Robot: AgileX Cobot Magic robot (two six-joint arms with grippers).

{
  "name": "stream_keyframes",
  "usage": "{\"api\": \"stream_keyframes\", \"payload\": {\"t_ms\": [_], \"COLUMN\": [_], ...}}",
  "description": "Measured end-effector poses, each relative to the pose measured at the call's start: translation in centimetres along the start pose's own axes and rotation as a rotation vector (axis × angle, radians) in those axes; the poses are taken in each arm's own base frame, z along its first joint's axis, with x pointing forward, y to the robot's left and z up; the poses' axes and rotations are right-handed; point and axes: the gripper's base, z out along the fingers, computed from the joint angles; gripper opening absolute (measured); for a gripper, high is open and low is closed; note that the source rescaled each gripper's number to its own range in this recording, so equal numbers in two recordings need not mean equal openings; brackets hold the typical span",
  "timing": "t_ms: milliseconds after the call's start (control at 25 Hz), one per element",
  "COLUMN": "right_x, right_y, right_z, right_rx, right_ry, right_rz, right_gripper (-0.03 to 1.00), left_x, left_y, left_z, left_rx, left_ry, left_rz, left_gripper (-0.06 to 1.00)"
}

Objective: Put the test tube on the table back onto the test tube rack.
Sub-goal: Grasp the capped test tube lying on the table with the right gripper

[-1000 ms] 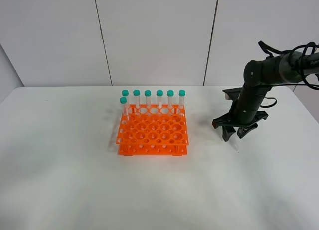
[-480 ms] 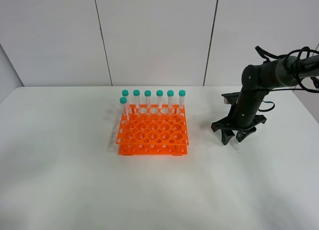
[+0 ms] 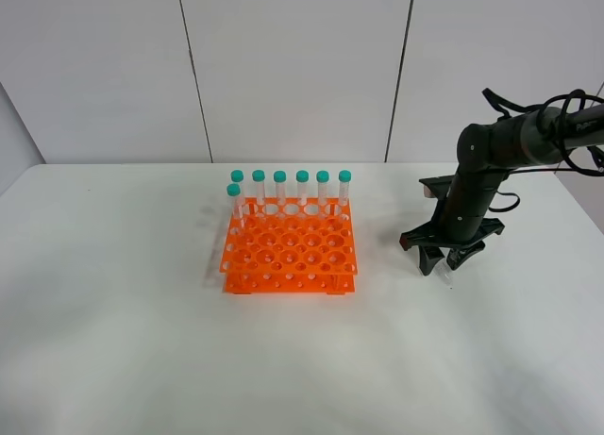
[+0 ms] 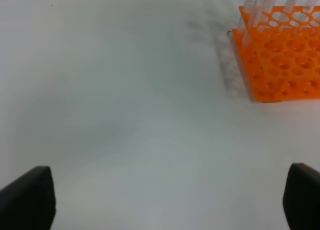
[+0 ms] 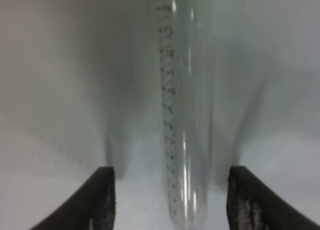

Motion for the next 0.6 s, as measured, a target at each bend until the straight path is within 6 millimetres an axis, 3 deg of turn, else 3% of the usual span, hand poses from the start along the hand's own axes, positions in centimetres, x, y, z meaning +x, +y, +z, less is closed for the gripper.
{"api": "stream_keyframes", "payload": {"t_ms": [440, 520, 600], "right_x": [0.12, 0.19, 0.26], "right_y": [0.01, 0.02, -0.01], "right_z": [0.0, 0.0, 0.0], "right_rx": [-0.001, -0.002, 0.001], "right_ry": [0.013, 0.021, 0.028], "right_rz": [0.001, 0.001, 0.004], "right_gripper": [0.73, 0.68, 0.55], "left_x": [0.0, 0.0, 0.0], "left_y": [0.0, 0.0, 0.0], "left_z": [0.0, 0.0, 0.0], "left_rx": [0.0, 0.0, 0.0], "left_ry": [0.0, 0.0, 0.0], "left_rz": [0.0, 0.0, 0.0], "left_gripper": [1.0, 1.0, 1.0]}}
